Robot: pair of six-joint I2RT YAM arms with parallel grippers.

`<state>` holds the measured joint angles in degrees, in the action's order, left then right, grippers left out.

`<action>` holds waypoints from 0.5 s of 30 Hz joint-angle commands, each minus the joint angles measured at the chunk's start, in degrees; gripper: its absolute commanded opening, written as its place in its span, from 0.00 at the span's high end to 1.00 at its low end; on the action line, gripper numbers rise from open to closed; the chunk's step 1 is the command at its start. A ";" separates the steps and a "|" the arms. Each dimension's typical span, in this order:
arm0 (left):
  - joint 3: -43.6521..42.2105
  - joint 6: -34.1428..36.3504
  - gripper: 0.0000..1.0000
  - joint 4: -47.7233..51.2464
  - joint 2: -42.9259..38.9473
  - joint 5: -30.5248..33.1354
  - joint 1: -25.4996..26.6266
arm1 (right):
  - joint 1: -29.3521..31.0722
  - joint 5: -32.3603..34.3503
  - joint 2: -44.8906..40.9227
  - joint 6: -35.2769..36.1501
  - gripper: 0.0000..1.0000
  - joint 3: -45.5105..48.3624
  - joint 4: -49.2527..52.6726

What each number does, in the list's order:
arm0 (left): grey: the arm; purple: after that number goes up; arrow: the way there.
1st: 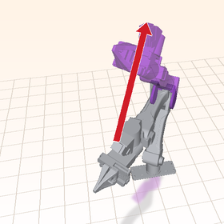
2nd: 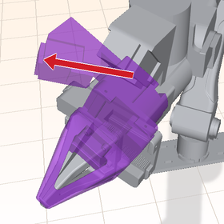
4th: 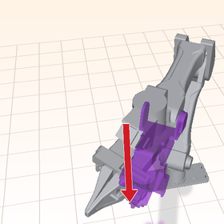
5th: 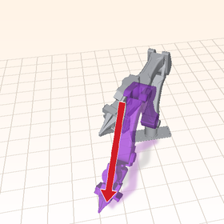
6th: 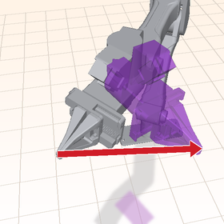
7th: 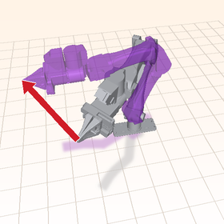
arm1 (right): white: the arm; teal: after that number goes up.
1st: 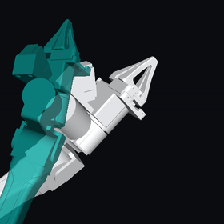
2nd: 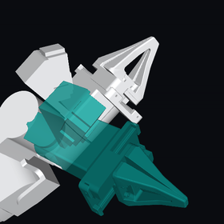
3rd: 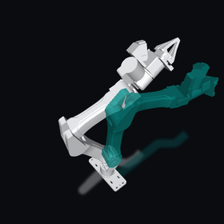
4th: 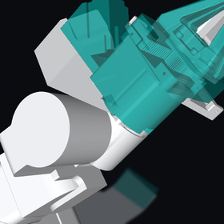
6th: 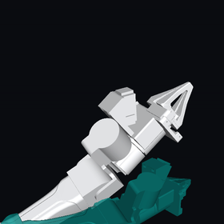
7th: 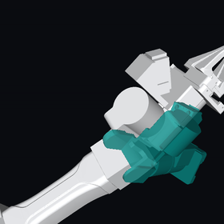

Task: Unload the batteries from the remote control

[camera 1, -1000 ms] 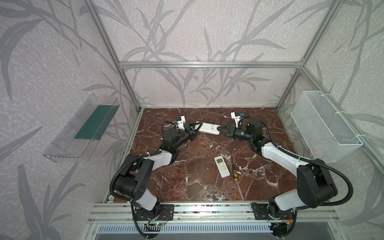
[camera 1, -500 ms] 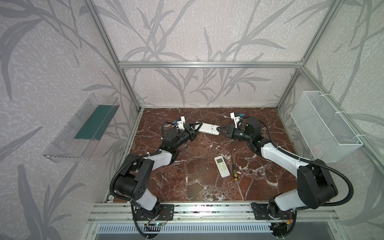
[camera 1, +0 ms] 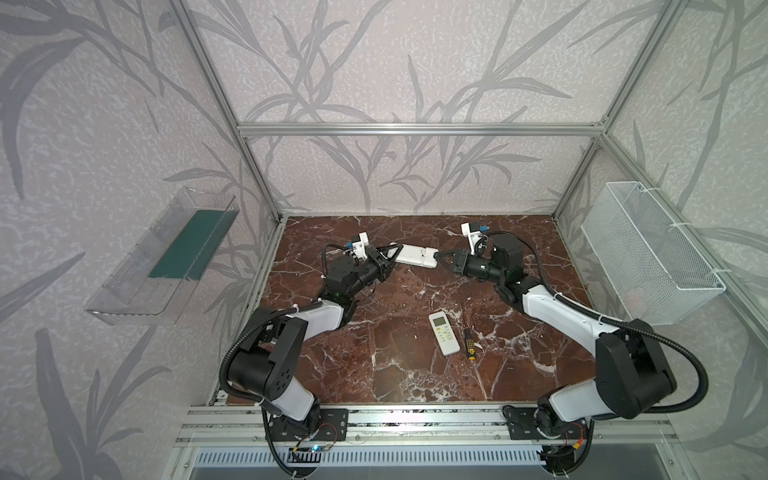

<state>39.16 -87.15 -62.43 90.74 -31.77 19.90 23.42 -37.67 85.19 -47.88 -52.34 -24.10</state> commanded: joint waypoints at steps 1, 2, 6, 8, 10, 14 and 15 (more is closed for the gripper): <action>0.22 -2.75 1.00 -5.57 -0.48 -0.24 -0.21 | 0.47 -2.14 1.50 -1.26 0.75 -0.99 -2.84; 0.13 -2.84 1.00 -5.76 -0.40 -0.29 -0.21 | 0.62 -2.21 1.71 -1.17 0.74 -1.06 -2.87; 0.13 -2.93 1.00 -5.86 -0.42 -0.22 -0.21 | 1.07 -1.98 2.33 -0.75 0.73 -1.48 -2.25; 0.13 -2.78 1.00 -5.85 -0.45 -0.29 -0.17 | 1.23 -1.71 2.59 -0.55 0.73 -1.63 -1.94; 0.04 -2.84 1.00 -5.86 -0.39 -0.26 -0.17 | 1.28 -1.95 2.89 -0.71 0.75 -1.72 -2.41; -0.31 -2.80 1.00 -6.03 -0.31 -0.17 -0.21 | 1.27 -2.23 3.40 -1.25 0.78 -1.80 -3.18; -0.31 -2.76 1.00 -6.00 -0.30 -0.19 -0.23 | 1.23 -2.23 3.49 -1.26 0.80 -1.83 -3.16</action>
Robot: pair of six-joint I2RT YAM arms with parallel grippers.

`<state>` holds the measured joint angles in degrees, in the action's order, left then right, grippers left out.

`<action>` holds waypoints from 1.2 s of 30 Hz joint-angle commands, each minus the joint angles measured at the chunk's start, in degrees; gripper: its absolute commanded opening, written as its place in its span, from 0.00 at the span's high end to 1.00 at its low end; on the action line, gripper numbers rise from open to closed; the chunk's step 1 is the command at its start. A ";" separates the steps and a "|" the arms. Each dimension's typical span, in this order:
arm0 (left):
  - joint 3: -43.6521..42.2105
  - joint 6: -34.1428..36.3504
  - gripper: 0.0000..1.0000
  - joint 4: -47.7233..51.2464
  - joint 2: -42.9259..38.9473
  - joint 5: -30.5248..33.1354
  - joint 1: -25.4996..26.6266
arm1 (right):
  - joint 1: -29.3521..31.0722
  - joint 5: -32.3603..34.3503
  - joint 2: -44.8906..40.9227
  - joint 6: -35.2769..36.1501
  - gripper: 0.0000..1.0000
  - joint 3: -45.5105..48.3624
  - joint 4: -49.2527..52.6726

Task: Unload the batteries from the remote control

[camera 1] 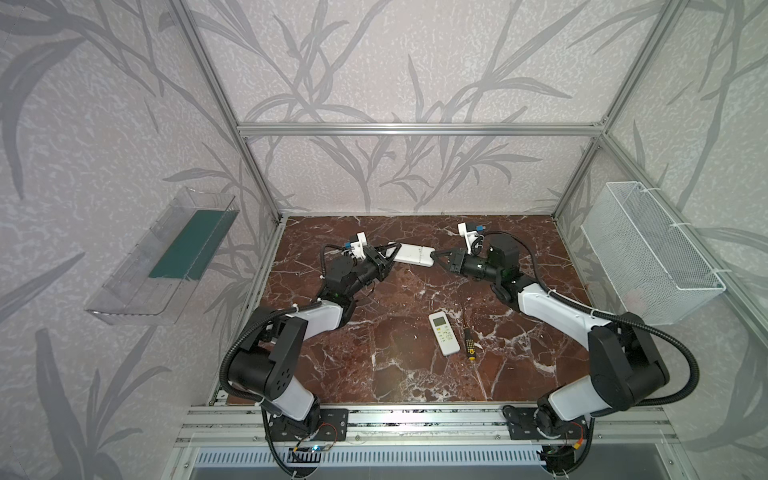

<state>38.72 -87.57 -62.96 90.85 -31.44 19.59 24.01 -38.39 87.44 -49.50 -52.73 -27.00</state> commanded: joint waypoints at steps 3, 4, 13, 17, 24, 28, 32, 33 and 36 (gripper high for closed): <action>0.04 -2.21 1.00 -5.31 -0.36 -0.52 0.01 | 0.68 -1.68 1.06 0.06 0.84 -1.24 -1.15; 0.04 -2.09 1.00 -5.16 -0.29 -0.42 -0.04 | 0.61 -1.85 1.01 0.01 0.86 -1.19 -1.44; 0.04 -2.47 1.00 -5.50 0.16 -0.55 -0.17 | 0.35 -2.48 1.83 -0.72 0.92 -1.41 -2.40; -0.05 -1.82 1.00 -4.85 0.28 -0.46 -0.17 | 0.34 -2.74 2.59 -0.13 0.91 -1.56 -1.93; -1.19 0.57 1.00 -2.18 1.05 -0.94 -1.64 | 0.42 3.33 -1.73 11.38 0.83 -1.76 13.02; -1.63 4.89 1.00 2.71 0.63 -1.68 -2.58 | 0.51 7.45 -4.02 18.92 0.76 -1.78 19.41; -1.28 11.12 1.00 10.24 -0.83 -2.60 -2.60 | 0.93 10.09 -6.06 28.01 0.61 -1.60 23.20; -1.28 12.59 1.00 12.20 -1.23 -2.70 -2.58 | 1.33 10.52 -6.43 30.81 0.56 -1.67 23.99; -1.02 17.25 1.00 16.99 -2.35 -3.48 -2.63 | 3.04 11.39 -7.22 38.03 0.43 -2.17 25.44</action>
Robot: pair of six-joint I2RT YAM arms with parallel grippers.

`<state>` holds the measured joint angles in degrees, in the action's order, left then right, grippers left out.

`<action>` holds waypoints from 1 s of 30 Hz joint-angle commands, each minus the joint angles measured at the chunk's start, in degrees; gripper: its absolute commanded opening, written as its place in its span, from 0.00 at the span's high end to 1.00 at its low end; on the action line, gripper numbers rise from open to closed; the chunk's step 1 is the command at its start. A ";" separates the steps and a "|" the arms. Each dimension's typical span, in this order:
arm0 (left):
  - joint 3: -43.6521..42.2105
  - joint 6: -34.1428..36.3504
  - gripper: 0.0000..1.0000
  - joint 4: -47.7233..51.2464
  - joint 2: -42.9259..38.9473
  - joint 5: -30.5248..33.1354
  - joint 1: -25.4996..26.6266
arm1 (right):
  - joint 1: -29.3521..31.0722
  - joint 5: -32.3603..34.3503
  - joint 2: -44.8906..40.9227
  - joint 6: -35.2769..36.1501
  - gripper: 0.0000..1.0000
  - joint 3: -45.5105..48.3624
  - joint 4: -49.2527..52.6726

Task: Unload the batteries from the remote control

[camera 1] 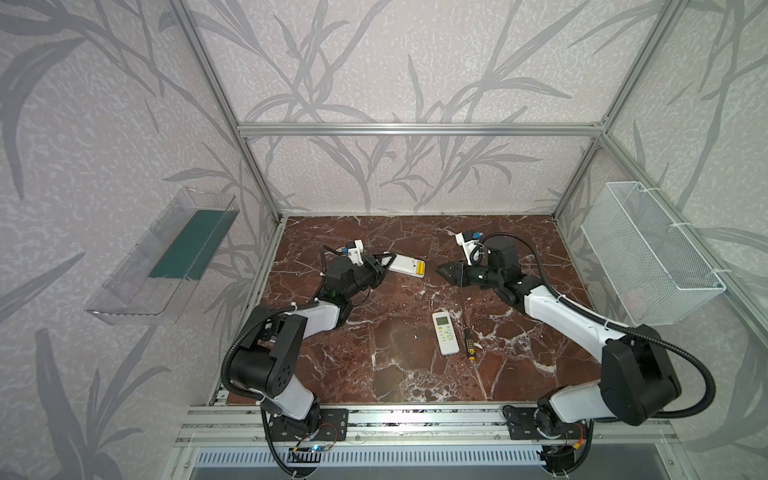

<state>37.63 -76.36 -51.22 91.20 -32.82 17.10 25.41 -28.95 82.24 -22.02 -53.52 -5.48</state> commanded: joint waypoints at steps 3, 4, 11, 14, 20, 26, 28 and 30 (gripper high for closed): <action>0.47 10.44 1.00 9.19 -3.63 -3.51 -0.14 | 4.54 2.84 -2.04 18.64 0.29 -1.94 4.15; 0.60 11.59 1.00 9.96 -3.92 -4.05 -0.14 | 5.90 3.71 -1.94 21.52 0.26 -2.11 4.23; 1.18 16.68 1.00 11.79 -4.95 -9.44 0.01 | 15.17 11.83 2.21 38.45 0.14 -5.50 5.91; 1.31 17.89 1.00 11.78 -5.50 -11.29 -0.05 | 15.72 12.44 4.66 38.72 0.13 -7.31 5.48; 0.91 20.04 1.00 13.09 -7.36 -12.87 -0.01 | 16.08 13.34 8.82 39.49 0.13 -10.56 5.76; 0.26 20.63 1.00 13.19 -8.09 -13.74 -0.05 | 16.42 12.10 12.75 39.88 0.14 -14.08 7.23; 0.10 20.97 1.00 13.16 -8.30 -14.03 -0.05 | 16.51 12.28 14.08 39.78 0.14 -15.38 7.65; -0.16 21.51 1.00 13.12 -8.58 -14.29 -0.05 | 16.52 12.33 14.93 39.68 0.15 -16.15 7.83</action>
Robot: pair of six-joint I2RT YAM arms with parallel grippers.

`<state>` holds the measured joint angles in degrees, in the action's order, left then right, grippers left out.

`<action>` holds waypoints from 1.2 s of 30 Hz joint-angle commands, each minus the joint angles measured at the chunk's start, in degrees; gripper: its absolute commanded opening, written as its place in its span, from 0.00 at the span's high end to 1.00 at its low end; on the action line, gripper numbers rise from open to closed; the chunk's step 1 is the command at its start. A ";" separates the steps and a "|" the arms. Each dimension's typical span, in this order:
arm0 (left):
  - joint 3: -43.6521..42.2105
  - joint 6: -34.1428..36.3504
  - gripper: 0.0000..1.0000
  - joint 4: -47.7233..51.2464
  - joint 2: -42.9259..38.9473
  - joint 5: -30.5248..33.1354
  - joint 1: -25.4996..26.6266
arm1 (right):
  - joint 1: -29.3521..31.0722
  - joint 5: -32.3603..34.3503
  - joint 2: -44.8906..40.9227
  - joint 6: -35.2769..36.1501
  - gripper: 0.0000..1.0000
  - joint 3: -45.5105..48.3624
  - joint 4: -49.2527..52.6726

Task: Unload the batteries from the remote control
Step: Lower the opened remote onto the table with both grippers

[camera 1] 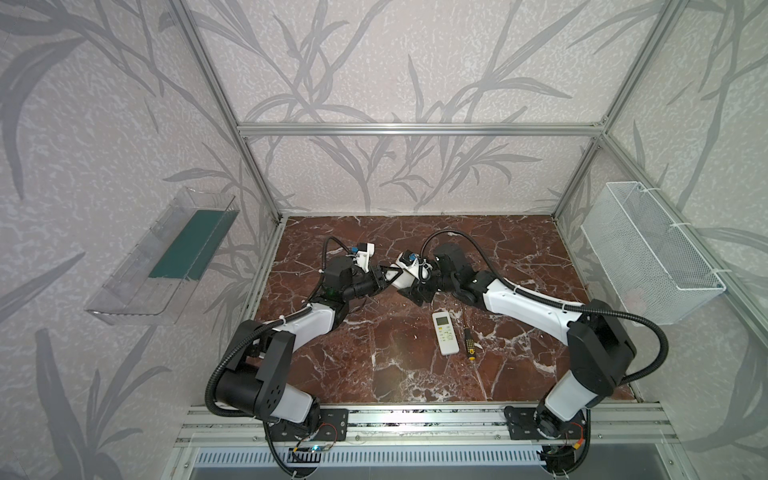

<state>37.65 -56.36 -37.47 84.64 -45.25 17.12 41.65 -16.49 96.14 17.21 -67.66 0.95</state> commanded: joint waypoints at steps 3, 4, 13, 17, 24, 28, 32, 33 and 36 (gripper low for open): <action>-0.47 2.66 1.00 0.62 -2.49 -1.56 -0.07 | 0.28 -0.72 1.33 0.65 0.19 -2.93 2.06; -0.55 2.87 1.00 0.89 -2.54 -1.43 -0.07 | 0.28 -0.97 1.33 0.63 0.20 -3.08 2.26; -0.98 2.76 1.00 -0.06 -1.92 -1.07 -0.07 | 0.28 -2.67 4.32 1.90 0.39 -4.41 4.65; -1.50 2.56 1.00 -0.57 -1.60 -0.74 -0.16 | 0.28 -2.58 4.65 2.55 0.49 -4.59 4.54; -2.39 2.69 0.90 0.08 -1.87 -0.06 -0.16 | 0.28 -2.82 4.76 4.24 0.59 -4.88 4.74; -2.28 4.15 0.51 4.99 -3.19 2.12 -0.62 | 0.28 -2.82 4.98 7.05 0.60 -4.85 6.05; -0.73 8.59 0.18 19.48 -6.12 9.47 -2.03 | 0.28 -2.89 6.03 10.30 0.60 -5.44 8.34; 0.04 10.17 0.13 24.11 -7.13 11.97 -2.45 | 0.28 -2.93 6.31 10.78 0.60 -5.47 8.70; 2.20 14.28 0.03 35.20 -10.56 19.61 -3.47 | 0.28 -4.13 7.07 12.41 0.60 -4.95 9.20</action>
<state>36.91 -47.57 -15.92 77.41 -34.50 14.52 41.74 -18.94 102.32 26.57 -71.46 8.14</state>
